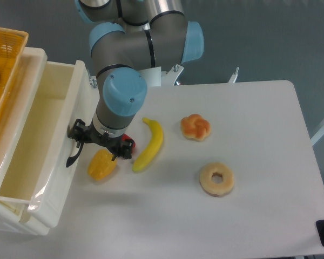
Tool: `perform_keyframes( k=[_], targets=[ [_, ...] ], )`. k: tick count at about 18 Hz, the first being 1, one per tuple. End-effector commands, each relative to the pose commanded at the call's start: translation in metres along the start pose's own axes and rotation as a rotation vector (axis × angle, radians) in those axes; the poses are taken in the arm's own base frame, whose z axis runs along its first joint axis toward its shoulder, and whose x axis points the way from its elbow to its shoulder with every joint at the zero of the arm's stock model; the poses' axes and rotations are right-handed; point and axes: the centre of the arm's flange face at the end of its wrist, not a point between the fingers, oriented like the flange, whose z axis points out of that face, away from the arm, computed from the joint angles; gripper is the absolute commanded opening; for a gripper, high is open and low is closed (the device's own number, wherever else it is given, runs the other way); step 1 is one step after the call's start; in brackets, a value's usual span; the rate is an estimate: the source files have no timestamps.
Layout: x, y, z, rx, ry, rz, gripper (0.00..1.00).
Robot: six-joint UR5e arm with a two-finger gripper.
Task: Slide open the top white drawer
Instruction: 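Pull the upper drawer outward by its handle with the gripper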
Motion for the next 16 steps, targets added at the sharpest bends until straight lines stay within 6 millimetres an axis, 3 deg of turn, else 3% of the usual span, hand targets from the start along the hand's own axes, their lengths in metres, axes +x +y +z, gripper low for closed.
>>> perform_keyframes(
  k=[16],
  targets=[
    [-0.036,0.01,-0.011,0.008,-0.015,-0.018,1.0]
  ],
)
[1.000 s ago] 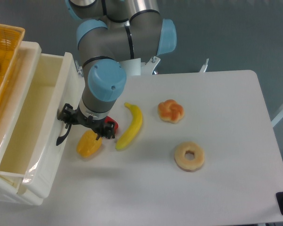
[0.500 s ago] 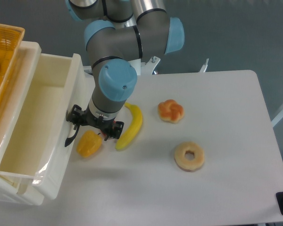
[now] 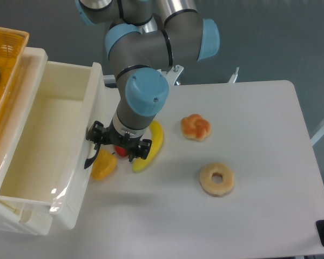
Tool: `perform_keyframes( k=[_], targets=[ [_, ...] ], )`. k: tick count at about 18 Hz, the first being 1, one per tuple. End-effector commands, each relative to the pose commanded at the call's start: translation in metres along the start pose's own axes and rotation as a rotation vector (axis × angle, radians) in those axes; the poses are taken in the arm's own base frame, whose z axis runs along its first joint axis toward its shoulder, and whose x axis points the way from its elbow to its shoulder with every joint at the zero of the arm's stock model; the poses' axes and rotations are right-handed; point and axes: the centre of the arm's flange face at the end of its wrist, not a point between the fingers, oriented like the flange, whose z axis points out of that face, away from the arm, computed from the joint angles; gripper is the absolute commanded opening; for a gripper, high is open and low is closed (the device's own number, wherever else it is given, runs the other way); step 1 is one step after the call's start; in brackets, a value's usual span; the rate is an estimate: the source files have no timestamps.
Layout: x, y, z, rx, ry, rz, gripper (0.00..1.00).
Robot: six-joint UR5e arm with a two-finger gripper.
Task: Slide open the top white drawer
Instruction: 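Pull the upper drawer outward by its handle with the gripper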
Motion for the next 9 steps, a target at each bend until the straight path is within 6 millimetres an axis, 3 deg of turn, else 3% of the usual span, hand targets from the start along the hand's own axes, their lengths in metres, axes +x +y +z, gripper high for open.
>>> perform_keyframes(
  k=[9],
  targets=[
    [-0.02,0.008,-0.009,-0.01,-0.02,-0.004,1.0]
  ],
)
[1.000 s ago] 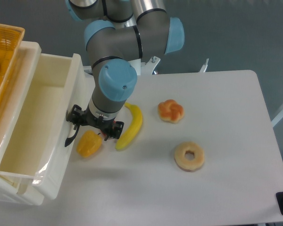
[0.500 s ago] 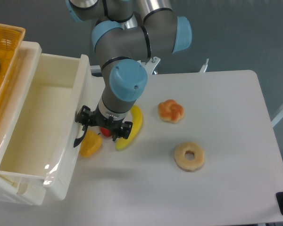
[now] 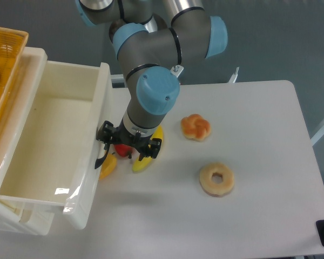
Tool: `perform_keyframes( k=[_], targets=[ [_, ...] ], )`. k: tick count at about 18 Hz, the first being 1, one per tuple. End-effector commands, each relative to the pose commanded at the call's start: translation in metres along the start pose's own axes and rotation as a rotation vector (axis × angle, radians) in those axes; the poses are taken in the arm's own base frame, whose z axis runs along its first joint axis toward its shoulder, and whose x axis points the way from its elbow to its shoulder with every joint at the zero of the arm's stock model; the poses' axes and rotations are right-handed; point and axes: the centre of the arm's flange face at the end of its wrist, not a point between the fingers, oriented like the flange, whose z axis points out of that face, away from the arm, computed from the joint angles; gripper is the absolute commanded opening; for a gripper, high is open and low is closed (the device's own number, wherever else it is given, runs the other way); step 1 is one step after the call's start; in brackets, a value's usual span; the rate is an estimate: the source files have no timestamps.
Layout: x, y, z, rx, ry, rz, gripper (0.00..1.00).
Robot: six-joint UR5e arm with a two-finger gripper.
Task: Slide open the top white drawer
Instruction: 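Pull the upper drawer outward by its handle with the gripper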
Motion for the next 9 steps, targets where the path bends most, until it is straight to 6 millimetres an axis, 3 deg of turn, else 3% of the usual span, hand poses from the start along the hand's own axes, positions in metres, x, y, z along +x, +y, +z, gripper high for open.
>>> perform_keyframes(
  k=[9],
  targets=[
    [-0.018,0.006,-0.007,0.001,-0.013,-0.022,1.0]
  ],
)
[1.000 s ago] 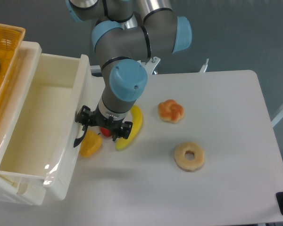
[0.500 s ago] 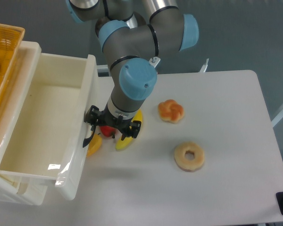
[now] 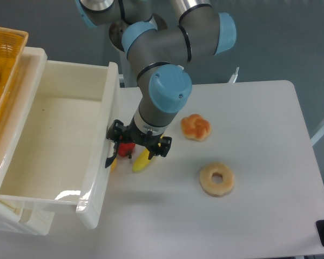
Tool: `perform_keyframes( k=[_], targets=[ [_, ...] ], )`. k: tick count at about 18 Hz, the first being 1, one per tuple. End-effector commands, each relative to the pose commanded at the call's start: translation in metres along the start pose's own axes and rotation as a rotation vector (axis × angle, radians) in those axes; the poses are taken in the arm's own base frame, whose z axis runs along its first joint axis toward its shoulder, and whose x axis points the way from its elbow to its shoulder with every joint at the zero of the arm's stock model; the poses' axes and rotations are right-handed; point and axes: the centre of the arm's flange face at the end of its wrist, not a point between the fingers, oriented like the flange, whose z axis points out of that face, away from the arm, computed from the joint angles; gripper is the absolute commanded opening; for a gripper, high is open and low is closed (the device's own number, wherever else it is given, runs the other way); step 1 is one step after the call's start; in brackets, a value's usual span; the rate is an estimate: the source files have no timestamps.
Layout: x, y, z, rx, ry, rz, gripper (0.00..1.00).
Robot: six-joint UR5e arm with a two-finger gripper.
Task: Slide open the top white drawer
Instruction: 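Pull the upper drawer outward by its handle with the gripper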
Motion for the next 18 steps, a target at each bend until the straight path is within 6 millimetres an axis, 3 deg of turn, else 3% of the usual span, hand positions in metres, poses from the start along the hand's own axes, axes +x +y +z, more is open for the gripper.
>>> perform_keyframes(
  k=[10,18],
  targets=[
    [-0.015,0.007,-0.008,-0.002,0.004,-0.002,1.0],
    [-0.012,0.007,0.003,0.009,0.059,-0.017,1.0]
  ],
)
